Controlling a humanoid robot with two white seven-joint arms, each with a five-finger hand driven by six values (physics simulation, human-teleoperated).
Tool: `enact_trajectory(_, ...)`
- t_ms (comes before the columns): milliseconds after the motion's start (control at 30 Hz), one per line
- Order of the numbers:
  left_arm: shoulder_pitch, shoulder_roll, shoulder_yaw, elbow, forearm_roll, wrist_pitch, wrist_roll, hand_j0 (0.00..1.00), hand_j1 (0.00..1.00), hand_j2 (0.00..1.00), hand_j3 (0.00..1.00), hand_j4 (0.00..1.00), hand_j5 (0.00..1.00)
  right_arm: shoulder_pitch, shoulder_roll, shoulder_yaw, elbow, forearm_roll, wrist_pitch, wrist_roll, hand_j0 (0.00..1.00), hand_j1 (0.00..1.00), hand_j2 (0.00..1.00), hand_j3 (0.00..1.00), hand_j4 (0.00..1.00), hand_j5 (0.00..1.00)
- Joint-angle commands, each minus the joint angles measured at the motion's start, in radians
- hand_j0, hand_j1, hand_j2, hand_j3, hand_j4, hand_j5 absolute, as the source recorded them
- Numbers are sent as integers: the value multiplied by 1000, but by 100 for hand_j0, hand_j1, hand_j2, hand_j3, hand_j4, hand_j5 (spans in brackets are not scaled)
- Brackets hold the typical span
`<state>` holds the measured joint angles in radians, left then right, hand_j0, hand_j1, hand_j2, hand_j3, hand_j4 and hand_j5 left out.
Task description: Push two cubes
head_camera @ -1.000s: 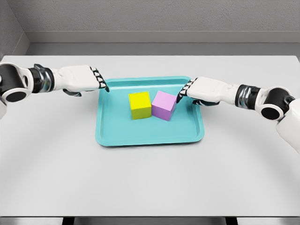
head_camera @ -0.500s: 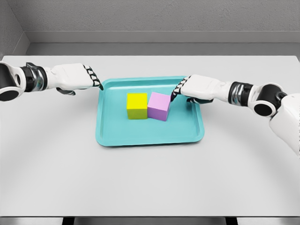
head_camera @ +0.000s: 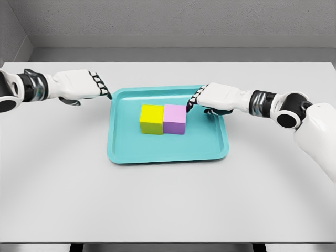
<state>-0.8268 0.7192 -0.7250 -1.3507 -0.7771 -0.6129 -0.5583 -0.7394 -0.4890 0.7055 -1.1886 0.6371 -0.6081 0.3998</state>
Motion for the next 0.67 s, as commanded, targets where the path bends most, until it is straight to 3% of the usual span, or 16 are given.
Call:
enact_trajectory(0,0,13,1,1,12,2,1,85,85,85,85,85,85,0,3,2,6,7,-3,1,64,64,64,64,64,64)
enact_trajectory(133,3,13,1,1,21,2,1,90,90,90,90,90,90,3,-28,0,-8,-7,-3,2,64,64,64,64,64,64)
enact_trajectory(200,3,54,1,1,81,2,1,100,100,100,100,100,100,8,-85,-4,-69,-13,-3,2,64,64,64,64,64,64)
enact_trajectory(267,3,114,18,1,125,2,3,100,100,100,100,100,100,14,-134,-8,-114,-19,-3,-1,64,64,64,64,64,64)
enact_trajectory(333,5,129,21,10,154,2,3,100,100,100,100,100,100,23,-224,-17,-216,-66,-3,-9,66,66,66,66,66,66)
enact_trajectory(367,8,147,21,13,183,2,1,100,100,100,100,100,100,40,-287,-87,-301,-123,-3,-9,67,67,67,67,67,67)
enact_trajectory(433,8,167,30,15,191,2,3,100,100,100,100,100,100,112,-375,-282,-378,-200,-3,-4,69,69,69,69,69,69)
enact_trajectory(467,6,174,32,15,202,2,3,100,100,100,100,100,100,147,-405,-343,-378,-241,-3,-2,72,72,72,72,72,72)
enact_trajectory(500,8,174,33,19,203,2,3,100,100,100,100,100,100,219,-422,-403,-371,-272,-3,-4,99,99,99,99,99,99)
enact_trajectory(533,8,174,36,21,203,2,3,100,100,100,100,100,100,294,-438,-440,-370,-274,-3,-4,100,100,100,100,100,100)
enact_trajectory(633,8,175,38,21,203,2,3,100,100,100,100,100,100,330,-458,-445,-281,-275,-3,-9,100,100,100,100,100,100)
